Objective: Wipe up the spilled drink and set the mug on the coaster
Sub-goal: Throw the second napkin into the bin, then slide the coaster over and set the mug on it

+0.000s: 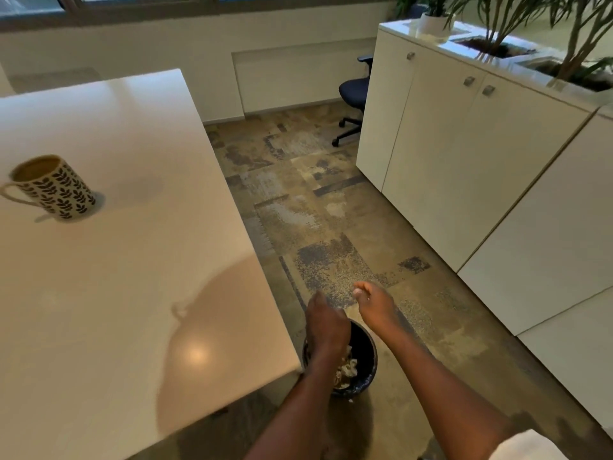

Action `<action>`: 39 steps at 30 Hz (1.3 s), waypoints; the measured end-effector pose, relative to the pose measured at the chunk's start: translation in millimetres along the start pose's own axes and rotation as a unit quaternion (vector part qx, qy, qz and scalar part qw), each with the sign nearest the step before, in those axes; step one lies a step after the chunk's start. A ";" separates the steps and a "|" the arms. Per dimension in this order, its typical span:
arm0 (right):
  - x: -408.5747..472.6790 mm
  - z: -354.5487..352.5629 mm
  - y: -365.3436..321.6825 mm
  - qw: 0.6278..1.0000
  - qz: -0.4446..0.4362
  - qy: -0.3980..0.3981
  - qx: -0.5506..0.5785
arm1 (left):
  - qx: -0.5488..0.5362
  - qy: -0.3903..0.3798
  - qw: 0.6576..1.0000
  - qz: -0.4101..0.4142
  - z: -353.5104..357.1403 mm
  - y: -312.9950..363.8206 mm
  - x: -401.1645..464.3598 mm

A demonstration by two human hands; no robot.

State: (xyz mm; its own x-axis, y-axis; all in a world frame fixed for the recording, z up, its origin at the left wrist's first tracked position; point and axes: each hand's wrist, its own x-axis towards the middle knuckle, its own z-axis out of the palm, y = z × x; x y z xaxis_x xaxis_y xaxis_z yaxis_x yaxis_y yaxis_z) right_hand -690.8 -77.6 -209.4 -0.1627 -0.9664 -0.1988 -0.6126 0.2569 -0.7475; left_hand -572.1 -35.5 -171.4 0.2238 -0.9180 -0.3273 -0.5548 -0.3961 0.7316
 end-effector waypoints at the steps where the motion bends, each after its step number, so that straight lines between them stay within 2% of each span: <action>1: -1.2 -5.1 -8.4 1.000 -0.010 0.007 0.001 | -0.005 0.008 1.000 0.004 -4.9 6.6 -1.0; 11: -5.3 -62.2 -102.6 0.992 -0.103 0.068 -0.002 | -0.062 0.068 0.987 0.134 -60.9 77.9 -20.4; 15: -10.5 -71.1 -148.1 0.987 -0.143 0.080 0.003 | -0.065 0.108 0.974 0.187 -106.3 94.9 -20.3; 19: -18.2 -65.9 -191.8 0.979 -0.186 0.080 0.008 | -0.054 0.144 0.966 0.207 -157.3 92.1 -14.8; 26: -42.8 -18.7 -274.2 0.963 -0.261 0.061 0.001 | -0.022 0.223 0.948 0.225 -254.8 51.6 -13.6; 39: -112.9 115.2 -395.9 0.937 -0.347 -0.034 0.006 | 0.024 0.315 0.939 0.140 -416.9 -77.0 -23.4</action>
State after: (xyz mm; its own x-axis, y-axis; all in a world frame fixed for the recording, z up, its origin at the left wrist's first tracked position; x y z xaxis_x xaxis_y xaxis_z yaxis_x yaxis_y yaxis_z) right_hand -340.7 -70.1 36.0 0.3217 -0.8989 0.2975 -0.5445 -0.4326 -0.7186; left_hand -200.5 9.0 29.2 0.4846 -0.8207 0.3026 -0.6942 -0.1504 0.7039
